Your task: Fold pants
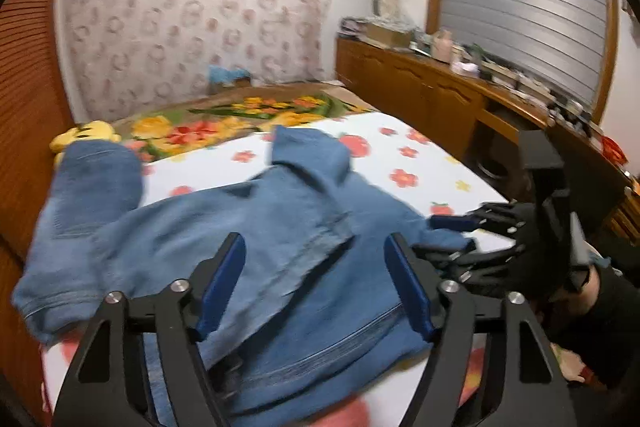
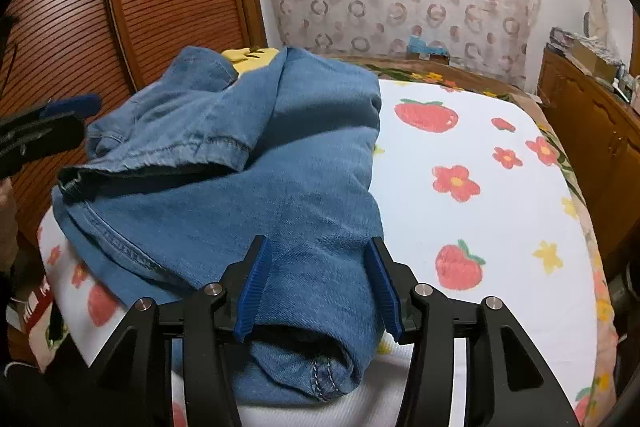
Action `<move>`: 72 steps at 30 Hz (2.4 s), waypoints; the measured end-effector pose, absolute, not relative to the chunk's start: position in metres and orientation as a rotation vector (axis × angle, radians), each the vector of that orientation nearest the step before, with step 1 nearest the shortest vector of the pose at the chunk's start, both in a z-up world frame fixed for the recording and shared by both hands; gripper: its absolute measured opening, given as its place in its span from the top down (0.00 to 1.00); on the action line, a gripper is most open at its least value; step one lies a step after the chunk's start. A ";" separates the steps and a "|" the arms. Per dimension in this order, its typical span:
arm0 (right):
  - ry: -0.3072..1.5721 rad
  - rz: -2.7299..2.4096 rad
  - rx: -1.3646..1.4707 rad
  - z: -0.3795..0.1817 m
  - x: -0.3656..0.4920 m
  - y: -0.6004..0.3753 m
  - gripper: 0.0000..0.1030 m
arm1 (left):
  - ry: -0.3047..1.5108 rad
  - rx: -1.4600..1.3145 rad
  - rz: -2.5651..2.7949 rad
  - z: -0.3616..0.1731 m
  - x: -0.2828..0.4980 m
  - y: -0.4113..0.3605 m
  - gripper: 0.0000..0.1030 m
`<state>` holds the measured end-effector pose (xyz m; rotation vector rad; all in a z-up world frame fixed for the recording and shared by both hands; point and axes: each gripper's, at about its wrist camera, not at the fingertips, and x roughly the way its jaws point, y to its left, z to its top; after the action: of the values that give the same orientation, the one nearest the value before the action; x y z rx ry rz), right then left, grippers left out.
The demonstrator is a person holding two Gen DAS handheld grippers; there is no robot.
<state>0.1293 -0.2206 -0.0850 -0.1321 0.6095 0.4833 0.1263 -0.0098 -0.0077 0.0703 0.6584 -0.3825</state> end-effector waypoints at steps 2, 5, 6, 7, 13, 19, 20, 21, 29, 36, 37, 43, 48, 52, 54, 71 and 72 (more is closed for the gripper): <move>0.598 0.475 -0.142 -0.086 0.126 -0.218 0.50 | 0.666 0.085 -0.410 -0.009 0.133 -0.023 0.36; 0.582 0.467 -0.156 -0.086 0.122 -0.218 0.50 | 0.715 0.088 -0.433 -0.019 0.149 -0.037 0.43; 0.580 0.467 -0.153 -0.087 0.121 -0.219 0.50 | 0.734 0.092 -0.435 -0.023 0.155 -0.040 0.44; 0.576 0.465 -0.154 -0.087 0.118 -0.219 0.50 | 0.755 0.103 -0.429 -0.029 0.161 -0.043 0.47; 0.548 0.466 -0.171 -0.089 0.106 -0.221 0.50 | 0.864 0.176 -0.366 -0.059 0.189 -0.052 0.47; 0.565 0.486 -0.151 -0.089 0.109 -0.225 0.50 | 0.838 0.211 -0.307 -0.056 0.192 -0.042 0.81; 0.565 0.487 -0.149 -0.089 0.108 -0.226 0.50 | 0.825 0.197 -0.312 -0.051 0.189 -0.036 0.83; 0.565 0.487 -0.148 -0.089 0.108 -0.225 0.50 | 0.818 0.187 -0.313 -0.047 0.189 -0.030 0.85; 0.566 0.486 -0.143 -0.088 0.109 -0.225 0.50 | 0.735 0.126 -0.190 -0.010 0.193 0.044 0.90; 0.567 0.486 -0.141 -0.089 0.109 -0.225 0.50 | 0.709 0.096 -0.108 0.002 0.200 0.087 0.91; 0.567 0.486 -0.141 -0.089 0.109 -0.225 0.50 | 0.704 0.102 -0.097 0.003 0.201 0.090 0.91; 0.568 0.486 -0.140 -0.089 0.109 -0.225 0.50 | 0.718 0.085 -0.086 -0.002 0.204 0.104 0.91; 0.568 0.485 -0.140 -0.089 0.108 -0.225 0.50 | 0.752 0.076 -0.079 -0.013 0.201 0.108 0.77; 0.568 0.485 -0.140 -0.089 0.109 -0.226 0.50 | 0.745 0.075 -0.066 -0.017 0.191 0.108 0.56; 0.568 0.485 -0.140 -0.089 0.109 -0.226 0.50 | 0.732 0.065 -0.071 -0.018 0.182 0.107 0.55; 0.570 0.485 -0.137 -0.089 0.109 -0.228 0.50 | 0.804 0.073 -0.197 -0.065 0.127 0.066 0.61; 0.569 0.484 -0.138 -0.089 0.109 -0.227 0.50 | 0.810 0.080 -0.187 -0.068 0.126 0.066 0.64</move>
<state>0.1095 -0.2272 -0.0889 -0.1383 0.5688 0.4843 0.1265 0.0660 -0.0676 0.0798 0.8101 -0.1872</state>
